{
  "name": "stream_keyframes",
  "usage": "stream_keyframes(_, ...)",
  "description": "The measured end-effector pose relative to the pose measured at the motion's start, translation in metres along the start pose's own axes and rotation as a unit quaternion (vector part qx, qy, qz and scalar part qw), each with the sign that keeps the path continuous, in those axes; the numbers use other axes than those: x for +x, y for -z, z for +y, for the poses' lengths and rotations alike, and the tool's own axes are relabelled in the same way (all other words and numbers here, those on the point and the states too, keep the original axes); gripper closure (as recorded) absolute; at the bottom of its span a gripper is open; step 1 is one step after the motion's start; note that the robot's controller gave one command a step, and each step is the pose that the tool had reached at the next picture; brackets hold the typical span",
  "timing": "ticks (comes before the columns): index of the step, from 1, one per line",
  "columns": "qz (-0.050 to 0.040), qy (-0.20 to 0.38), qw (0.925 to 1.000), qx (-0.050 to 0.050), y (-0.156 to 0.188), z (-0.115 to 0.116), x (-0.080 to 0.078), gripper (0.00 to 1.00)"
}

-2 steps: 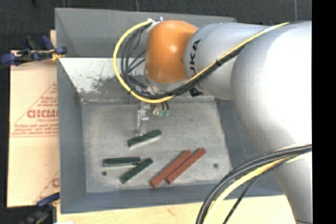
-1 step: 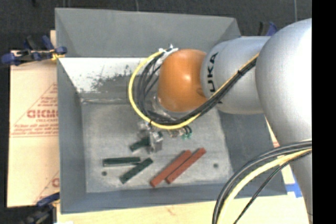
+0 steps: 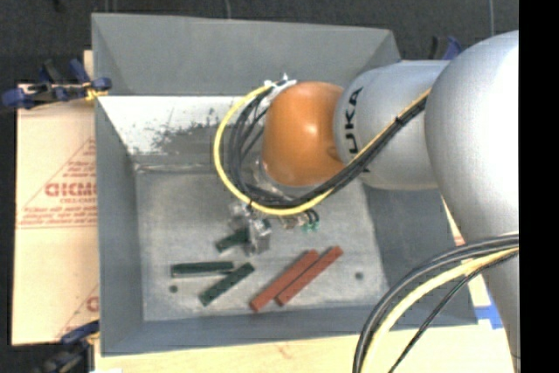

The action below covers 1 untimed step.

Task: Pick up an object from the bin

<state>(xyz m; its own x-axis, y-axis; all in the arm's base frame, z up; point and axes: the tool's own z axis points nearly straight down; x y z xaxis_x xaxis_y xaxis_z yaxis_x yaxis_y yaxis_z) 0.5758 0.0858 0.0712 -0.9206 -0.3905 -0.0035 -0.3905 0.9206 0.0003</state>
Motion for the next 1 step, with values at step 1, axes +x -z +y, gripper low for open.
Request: stream_keyframes(1,-0.0015,0.019,0.9998,0.001,0.1434,-0.0056,0.0095,1.00)
